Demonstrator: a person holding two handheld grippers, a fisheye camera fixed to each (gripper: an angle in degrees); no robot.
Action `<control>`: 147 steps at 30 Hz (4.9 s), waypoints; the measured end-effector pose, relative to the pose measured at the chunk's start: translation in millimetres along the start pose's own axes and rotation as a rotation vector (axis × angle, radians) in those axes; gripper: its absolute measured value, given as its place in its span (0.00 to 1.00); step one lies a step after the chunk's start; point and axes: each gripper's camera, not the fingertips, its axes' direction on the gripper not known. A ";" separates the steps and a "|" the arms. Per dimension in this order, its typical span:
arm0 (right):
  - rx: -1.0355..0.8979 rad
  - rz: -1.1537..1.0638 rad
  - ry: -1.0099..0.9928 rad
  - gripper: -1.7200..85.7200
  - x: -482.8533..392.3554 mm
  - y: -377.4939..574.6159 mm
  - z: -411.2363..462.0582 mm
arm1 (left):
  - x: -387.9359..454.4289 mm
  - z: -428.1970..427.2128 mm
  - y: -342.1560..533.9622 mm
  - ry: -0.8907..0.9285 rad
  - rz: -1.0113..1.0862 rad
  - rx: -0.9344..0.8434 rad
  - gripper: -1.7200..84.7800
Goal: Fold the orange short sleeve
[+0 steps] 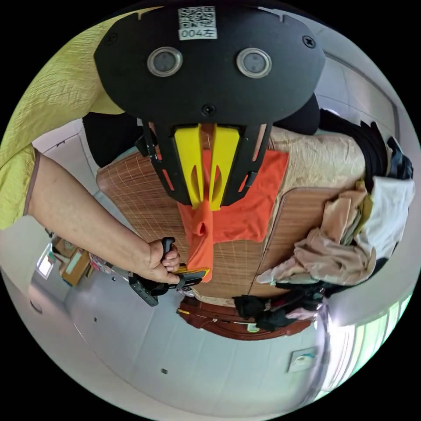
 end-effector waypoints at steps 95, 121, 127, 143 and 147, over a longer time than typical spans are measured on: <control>0.009 -0.594 0.488 0.12 -185.1 341.2 -162.6 | 47.1 100.7 -7.7 -0.270 0.519 -0.231 0.03; -0.790 -0.518 0.458 0.16 -332.5 -71.0 14.3 | 194.1 173.9 35.9 -0.421 0.807 -0.343 0.03; -0.897 -0.552 0.568 0.09 -332.9 -81.2 48.7 | 201.6 171.6 32.8 -0.401 0.810 -0.335 0.03; -0.410 -0.569 0.339 0.11 -286.3 -58.5 -52.1 | 215.6 146.4 4.0 -0.363 0.732 -0.296 0.03; -0.420 -0.583 0.436 0.10 -223.5 18.5 -89.5 | 220.7 131.8 -22.6 -0.397 0.701 -0.201 0.03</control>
